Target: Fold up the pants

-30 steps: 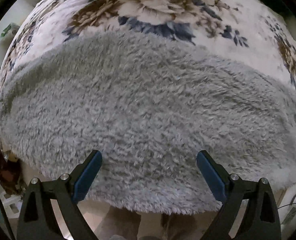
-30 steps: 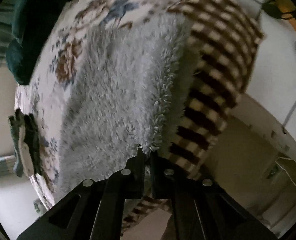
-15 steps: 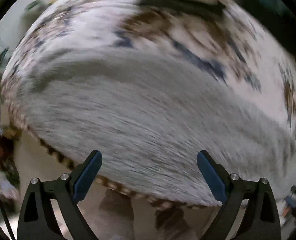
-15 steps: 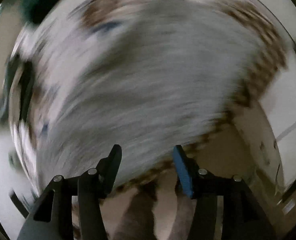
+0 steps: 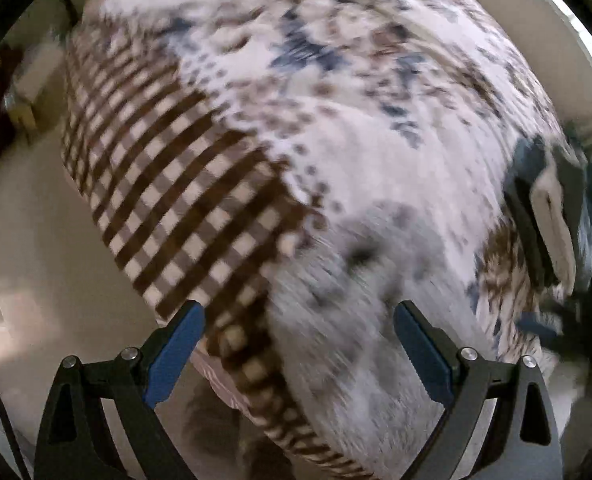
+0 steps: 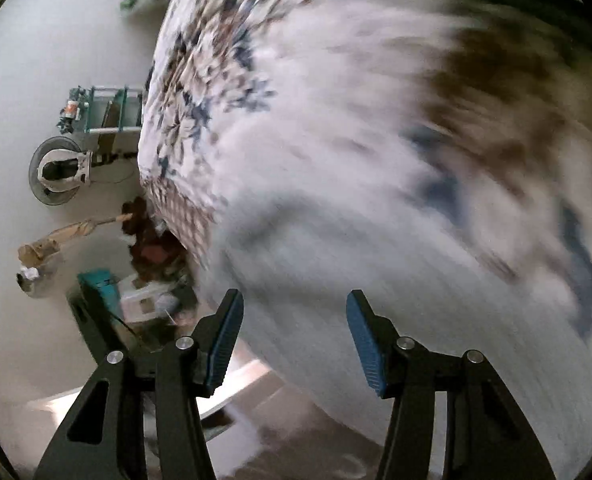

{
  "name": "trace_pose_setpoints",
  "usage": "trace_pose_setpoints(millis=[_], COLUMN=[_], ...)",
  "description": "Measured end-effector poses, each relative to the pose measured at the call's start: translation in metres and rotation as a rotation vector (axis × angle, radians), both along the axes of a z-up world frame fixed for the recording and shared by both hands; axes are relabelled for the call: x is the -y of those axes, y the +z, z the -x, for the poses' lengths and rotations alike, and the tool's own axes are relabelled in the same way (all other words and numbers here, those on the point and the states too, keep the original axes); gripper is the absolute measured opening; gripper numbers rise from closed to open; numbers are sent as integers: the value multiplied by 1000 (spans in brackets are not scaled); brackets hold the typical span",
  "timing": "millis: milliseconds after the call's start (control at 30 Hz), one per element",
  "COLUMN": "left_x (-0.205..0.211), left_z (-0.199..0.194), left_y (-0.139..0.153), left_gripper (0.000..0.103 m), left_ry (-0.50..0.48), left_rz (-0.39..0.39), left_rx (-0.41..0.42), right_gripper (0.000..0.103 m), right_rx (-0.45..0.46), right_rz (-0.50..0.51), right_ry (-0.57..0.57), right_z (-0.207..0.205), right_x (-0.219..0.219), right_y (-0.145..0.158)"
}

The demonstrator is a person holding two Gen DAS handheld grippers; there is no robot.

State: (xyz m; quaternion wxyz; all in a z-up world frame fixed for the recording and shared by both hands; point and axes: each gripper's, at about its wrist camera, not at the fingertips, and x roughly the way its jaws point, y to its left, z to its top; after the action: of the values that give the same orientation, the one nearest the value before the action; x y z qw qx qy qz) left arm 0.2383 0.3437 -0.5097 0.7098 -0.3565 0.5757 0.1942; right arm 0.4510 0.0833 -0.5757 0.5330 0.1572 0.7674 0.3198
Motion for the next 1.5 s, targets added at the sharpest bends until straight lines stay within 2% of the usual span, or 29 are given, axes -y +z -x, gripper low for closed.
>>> trace_pose_setpoints(millis=[33, 133, 267, 300, 367, 400, 433, 467, 500, 567, 600, 633, 667, 800, 867, 900, 967, 1000, 1033, 1100, 1200, 1267, 1300, 1433, 1500], left_x=[-6, -23, -26, -23, -15, -12, -8, -4, 1, 7, 11, 13, 14, 14, 14, 15, 12, 11, 10, 10, 11, 13, 13, 13, 8], left_z=[0, 1, -1, -3, -3, -3, -4, -3, -3, -1, 0, -1, 0, 3, 0, -2, -5, -6, -6, -6, -8, -10, -10, -16, -19], left_y=[-6, -33, -63, -71, -75, -73, -71, -68, -63, -61, -60, -64, -64, -66, -63, -62, -64, -65, -65, -65, -66, -66, -65, -61, -55], left_gripper=[97, 96, 96, 95, 95, 95, 92, 90, 89, 89, 89, 89, 89, 75, 75, 75, 75, 75, 75, 75, 75, 75, 75, 75, 73], left_ry=[11, 66, 74, 65, 41, 26, 1, -23, -58, -90, -102, -109, -114, -121, -125, -131, -135, -138, -137, -134, -140, -145, -147, -136, -115], left_rz=[35, 175, 307, 348, 366, 357, 339, 310, 277, 264, 262, 261, 260, 253, 248, 241, 237, 233, 232, 230, 220, 216, 215, 216, 228], left_rx=[2, 11, -4, 3, -6, 2, 5, 3, 11, 6, 2, -2, -6, -3, 5, 4, 7, 5, 5, 3, -4, -9, -11, 1, 23], right_gripper=[56, 56, 56, 56, 56, 48, 28, 25, 23, 20, 18, 11, 11, 9, 9, 10, 15, 27, 47, 72, 72, 34, 21, 19, 19], right_rx=[-41, -114, -185, -239, -348, -333, -306, -301, -289, -237, -226, -211, -198, -97, -81, -97, -114, -109, -95, -83, -112, -118, -122, -54, -65], right_rz=[4, 142, 341, 351, 325, 318, 312, 306, 298, 301, 310, 324, 335, 381, 363, 348, 311, 320, 332, 304, 351, 399, 434, 406, 401], right_ry=[30, 156, 331, 360, 357, 366, 391, 405, 413, 450, 449, 444, 435, 321, 264, 242, 277, 308, 326, 342, 455, 492, 455, 284, 264], right_z=[-13, -45, -52, -48, -38, -35, -31, -28, -24, -15, -14, -10, -6, -14, -28, -35, -39, -39, -37, -40, -26, -19, -22, -49, -51], right_x=[-29, -112, -165, -171, -173, -173, -172, -171, -167, -155, -151, -140, -130, -101, -103, -102, -116, -119, -124, -137, -153, -160, -157, -164, -167], right_y=[-12, -59, -114, -125, -138, -135, -127, -121, -113, -90, -82, -72, -64, -39, -34, -38, -43, -47, -47, -43, -60, -75, -82, -67, -71])
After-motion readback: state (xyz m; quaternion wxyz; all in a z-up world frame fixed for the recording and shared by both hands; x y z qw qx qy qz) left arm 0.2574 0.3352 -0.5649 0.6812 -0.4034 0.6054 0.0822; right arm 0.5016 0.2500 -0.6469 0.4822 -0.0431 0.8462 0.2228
